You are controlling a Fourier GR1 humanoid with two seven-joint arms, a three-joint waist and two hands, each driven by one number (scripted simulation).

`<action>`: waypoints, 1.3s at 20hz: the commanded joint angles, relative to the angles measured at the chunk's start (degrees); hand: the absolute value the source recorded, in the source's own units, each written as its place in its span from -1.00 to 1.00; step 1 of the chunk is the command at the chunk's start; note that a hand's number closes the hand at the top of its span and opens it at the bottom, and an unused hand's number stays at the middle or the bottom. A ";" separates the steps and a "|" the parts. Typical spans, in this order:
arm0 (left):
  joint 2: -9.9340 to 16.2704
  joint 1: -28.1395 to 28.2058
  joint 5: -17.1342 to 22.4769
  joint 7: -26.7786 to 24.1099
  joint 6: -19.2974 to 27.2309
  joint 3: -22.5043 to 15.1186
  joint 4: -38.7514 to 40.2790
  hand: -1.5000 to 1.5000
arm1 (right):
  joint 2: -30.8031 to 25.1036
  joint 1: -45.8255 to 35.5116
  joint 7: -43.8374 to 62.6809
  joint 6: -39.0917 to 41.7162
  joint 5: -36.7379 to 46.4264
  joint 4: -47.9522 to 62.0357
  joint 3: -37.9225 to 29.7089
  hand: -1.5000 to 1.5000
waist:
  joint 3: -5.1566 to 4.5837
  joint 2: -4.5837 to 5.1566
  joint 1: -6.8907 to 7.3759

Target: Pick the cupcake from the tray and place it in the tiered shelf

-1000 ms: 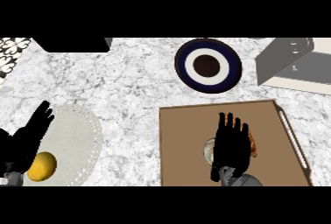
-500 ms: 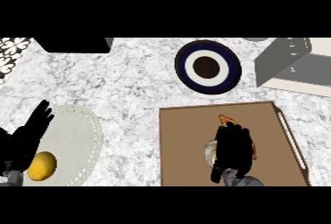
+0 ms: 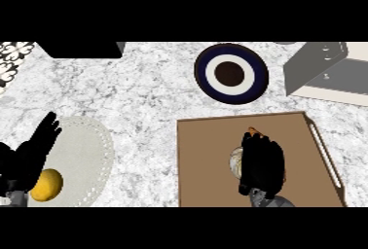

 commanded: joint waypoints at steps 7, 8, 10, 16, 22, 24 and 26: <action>0.40 0.11 0.44 -0.85 -0.28 1.82 1.11 0.00 | -22.58 4.11 -40.93 -13.10 -23.71 -9.78 -16.33 1.00 | 0.62 0.46 -2.12; -0.13 1.72 -0.01 -0.71 0.01 1.02 -0.05 0.00 | -25.20 5.69 -44.36 -13.42 -26.60 -10.93 -19.61 1.00 | 0.57 0.18 -2.04; 1.60 2.48 1.14 0.74 -1.29 2.03 -2.03 0.00 | -28.53 6.69 -50.31 -12.45 -33.90 -11.05 -26.59 1.00 | 0.53 -0.01 -1.66; 1.24 4.63 1.11 -1.61 -1.82 3.00 -1.75 0.00 | -32.84 9.03 -59.62 -3.13 -57.31 -9.19 -45.23 1.00 | 0.31 -0.15 -1.80; -1.28 1.65 -1.12 0.68 1.06 1.34 -1.57 0.00 | -36.73 9.82 -59.12 7.37 -76.03 -6.53 -61.51 1.00 | 0.24 0.00 -1.90; -0.61 4.57 -0.26 -1.47 -0.99 2.56 -1.47 0.00 | -39.70 10.81 -59.48 10.36 -80.15 -6.85 -67.59 1.00 | 0.20 -0.04 -1.42; 1.59 -1.32 0.36 2.62 -2.39 3.46 -0.36 0.00 | -41.28 10.35 -60.69 12.19 -83.07 -4.73 -71.53 1.00 | 0.21 0.13 -1.58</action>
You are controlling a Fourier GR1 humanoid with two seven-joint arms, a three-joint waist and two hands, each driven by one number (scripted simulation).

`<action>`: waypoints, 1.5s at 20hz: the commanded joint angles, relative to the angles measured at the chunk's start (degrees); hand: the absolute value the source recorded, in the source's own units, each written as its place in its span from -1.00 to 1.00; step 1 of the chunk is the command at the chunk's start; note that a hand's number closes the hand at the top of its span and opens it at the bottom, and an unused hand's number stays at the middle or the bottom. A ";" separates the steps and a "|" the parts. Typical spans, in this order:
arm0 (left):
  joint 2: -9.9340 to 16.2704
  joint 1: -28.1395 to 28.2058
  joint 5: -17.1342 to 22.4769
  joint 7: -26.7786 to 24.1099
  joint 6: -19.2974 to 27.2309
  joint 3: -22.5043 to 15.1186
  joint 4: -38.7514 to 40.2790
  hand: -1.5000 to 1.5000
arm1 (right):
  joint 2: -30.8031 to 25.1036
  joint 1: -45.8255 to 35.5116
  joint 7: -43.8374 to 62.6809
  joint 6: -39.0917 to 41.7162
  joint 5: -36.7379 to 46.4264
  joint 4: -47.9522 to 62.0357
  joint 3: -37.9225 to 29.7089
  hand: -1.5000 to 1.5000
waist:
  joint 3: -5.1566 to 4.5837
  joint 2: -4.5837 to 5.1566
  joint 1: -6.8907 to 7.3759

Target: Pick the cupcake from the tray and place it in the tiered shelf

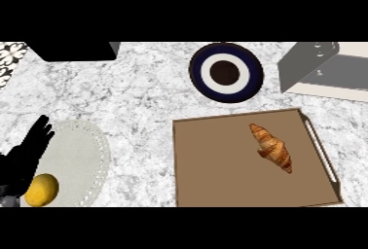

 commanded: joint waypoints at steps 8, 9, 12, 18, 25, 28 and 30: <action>-0.95 -2.85 -0.78 2.27 -2.18 1.50 -0.52 0.00 | -7.75 -7.60 13.71 3.47 -13.53 0.85 -13.23 1.00 | -0.02 0.26 1.58; -2.65 -2.25 -2.22 0.09 -0.89 0.65 1.19 0.00 | -10.78 -7.77 15.57 4.73 -15.54 2.16 -16.45 1.00 | -0.04 0.24 1.38; 0.70 -1.30 -0.73 1.74 -4.35 2.05 -0.65 0.00 | -14.61 -9.10 12.89 1.83 -7.12 4.70 -15.15 1.00 | -0.01 0.32 1.98; -2.54 -2.38 -2.27 -2.25 -5.11 2.92 3.50 0.00 | -17.49 -12.91 11.82 0.87 -3.21 9.97 -11.62 1.00 | -0.03 0.36 1.68; -5.50 -2.74 -5.87 -0.19 -1.87 1.12 1.12 0.00 | -20.75 -21.91 10.20 -6.98 4.01 20.46 -1.10 1.00 | -0.01 0.52 2.31; -4.21 -2.96 -4.60 2.18 -3.59 2.34 -1.09 0.00 | -22.31 -23.46 5.79 -8.61 7.79 25.58 1.45 1.00 | 0.00 0.50 2.32; -3.60 -3.14 -3.83 0.49 -5.68 3.31 2.29 0.00 | -23.85 -28.13 1.77 -11.05 9.99 34.48 4.47 1.00 | 0.00 0.71 2.92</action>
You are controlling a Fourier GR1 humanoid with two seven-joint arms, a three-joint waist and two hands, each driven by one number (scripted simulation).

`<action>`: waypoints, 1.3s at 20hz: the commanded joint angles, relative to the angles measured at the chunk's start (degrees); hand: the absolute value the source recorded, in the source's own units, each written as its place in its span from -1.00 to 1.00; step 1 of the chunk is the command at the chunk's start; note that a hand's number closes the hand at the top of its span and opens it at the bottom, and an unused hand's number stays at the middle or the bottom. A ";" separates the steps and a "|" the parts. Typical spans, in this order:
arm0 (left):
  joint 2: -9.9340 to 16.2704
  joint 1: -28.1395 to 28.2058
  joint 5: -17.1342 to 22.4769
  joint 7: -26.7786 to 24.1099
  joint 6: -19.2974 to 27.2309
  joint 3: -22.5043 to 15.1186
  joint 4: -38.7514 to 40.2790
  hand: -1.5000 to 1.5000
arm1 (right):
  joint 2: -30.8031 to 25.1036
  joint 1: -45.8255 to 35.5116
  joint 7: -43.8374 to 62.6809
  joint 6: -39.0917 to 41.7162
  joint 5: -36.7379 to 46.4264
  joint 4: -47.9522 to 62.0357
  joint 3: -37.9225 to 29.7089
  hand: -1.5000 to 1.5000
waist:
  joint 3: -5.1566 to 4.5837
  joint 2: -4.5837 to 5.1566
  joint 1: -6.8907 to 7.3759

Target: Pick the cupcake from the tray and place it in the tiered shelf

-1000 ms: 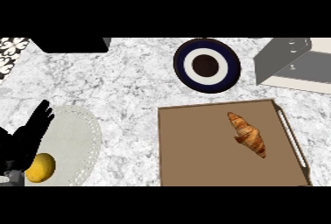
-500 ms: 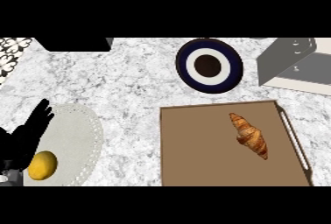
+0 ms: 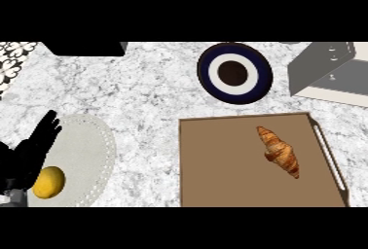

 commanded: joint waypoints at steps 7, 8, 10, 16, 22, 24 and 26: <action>-1.00 -1.61 -1.79 0.38 -0.25 0.44 -0.24 0.00 | 1.33 -16.08 -8.02 -7.01 8.12 22.54 12.05 1.00 | 0.04 0.25 1.00; -0.28 -2.79 -1.30 1.24 -0.77 1.27 0.47 0.00 | 3.03 -18.02 -7.37 -8.95 9.14 22.96 13.33 1.00 | 0.03 0.22 0.86; -1.94 -2.81 -2.20 4.08 0.82 -0.39 -1.78 0.00 | 1.94 -21.94 -6.66 -6.57 8.32 27.47 13.11 1.00 | 0.04 0.20 0.95; -0.92 -3.96 -1.36 0.33 -2.47 1.54 3.13 0.00 | 4.69 -26.79 -6.04 -12.53 12.26 38.85 13.60 1.00 | 0.04 0.39 0.82; -2.73 -1.07 -2.54 -2.16 -1.90 1.52 3.51 0.00 | 1.88 -29.77 -17.28 -13.77 18.09 48.31 16.83 -1.00 | 0.08 0.31 0.83; -3.06 -0.62 -3.76 -0.33 -0.58 0.67 0.33 0.00 | 2.85 -32.19 -18.38 -15.32 18.60 51.33 16.62 -1.00 | 0.10 0.33 1.02; -1.12 -2.47 -1.78 0.10 -2.95 3.07 2.59 0.00 | 5.55 -32.45 -18.98 -15.86 17.05 51.18 15.61 -1.00 | 0.07 0.22 0.43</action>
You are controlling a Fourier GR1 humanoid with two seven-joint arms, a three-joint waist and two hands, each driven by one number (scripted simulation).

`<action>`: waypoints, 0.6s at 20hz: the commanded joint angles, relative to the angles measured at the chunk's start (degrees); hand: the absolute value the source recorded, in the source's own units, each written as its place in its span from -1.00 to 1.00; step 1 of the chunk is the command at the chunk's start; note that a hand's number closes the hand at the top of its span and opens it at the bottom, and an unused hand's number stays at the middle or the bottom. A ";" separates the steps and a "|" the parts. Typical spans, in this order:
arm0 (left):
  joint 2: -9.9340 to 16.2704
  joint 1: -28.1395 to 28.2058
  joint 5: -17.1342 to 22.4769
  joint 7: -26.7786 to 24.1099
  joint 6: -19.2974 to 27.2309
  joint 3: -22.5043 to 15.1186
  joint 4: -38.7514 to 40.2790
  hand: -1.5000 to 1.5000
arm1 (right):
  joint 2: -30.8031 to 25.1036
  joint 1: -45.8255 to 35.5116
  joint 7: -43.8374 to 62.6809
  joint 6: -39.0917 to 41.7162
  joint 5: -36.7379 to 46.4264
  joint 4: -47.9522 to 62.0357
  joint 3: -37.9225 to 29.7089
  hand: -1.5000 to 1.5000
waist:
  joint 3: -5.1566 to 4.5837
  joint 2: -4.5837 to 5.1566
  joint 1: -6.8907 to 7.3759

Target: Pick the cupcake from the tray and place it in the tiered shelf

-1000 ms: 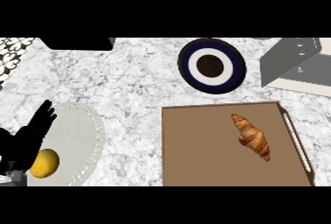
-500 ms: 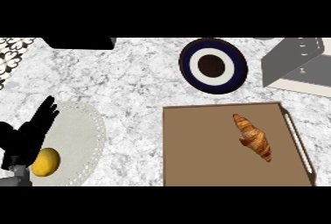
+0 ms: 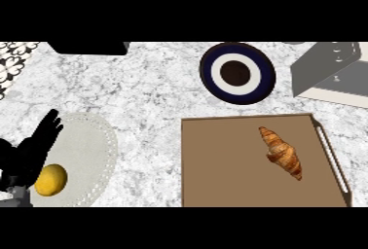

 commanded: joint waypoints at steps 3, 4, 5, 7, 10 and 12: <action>-2.17 1.14 -1.64 -0.89 1.45 -0.58 -0.32 0.00 | 1.32 -3.57 -3.93 0.93 -1.86 5.58 -2.34 -1.00 | -0.01 -0.12 -0.41; -0.20 -0.04 -0.70 0.47 -0.47 0.11 -0.15 0.00 | -0.64 -5.12 -5.03 2.55 -2.68 7.55 -3.56 -1.00 | 0.02 0.03 -0.14; -0.83 -1.68 -1.12 2.07 1.41 0.23 0.10 0.00 | -0.39 -6.15 -4.11 3.85 -3.90 8.76 -4.61 -1.00 | 0.04 0.12 -0.07; -0.79 -0.92 -0.95 1.52 0.32 -0.13 -0.34 0.00 | -1.52 -7.61 -1.95 7.62 -5.80 10.61 -6.23 -1.00 | 0.03 0.10 0.02; -0.91 -0.07 -1.06 0.22 -0.19 0.12 0.64 0.00 | -3.76 -7.16 -2.21 13.59 -9.06 12.85 -9.05 -1.00 | 0.02 -0.02 -0.53; -1.05 0.84 -1.41 -0.98 0.16 0.40 -0.46 0.00 | -6.06 -7.19 -1.17 17.63 -10.52 13.51 -10.22 -1.00 | 0.01 -0.20 -0.73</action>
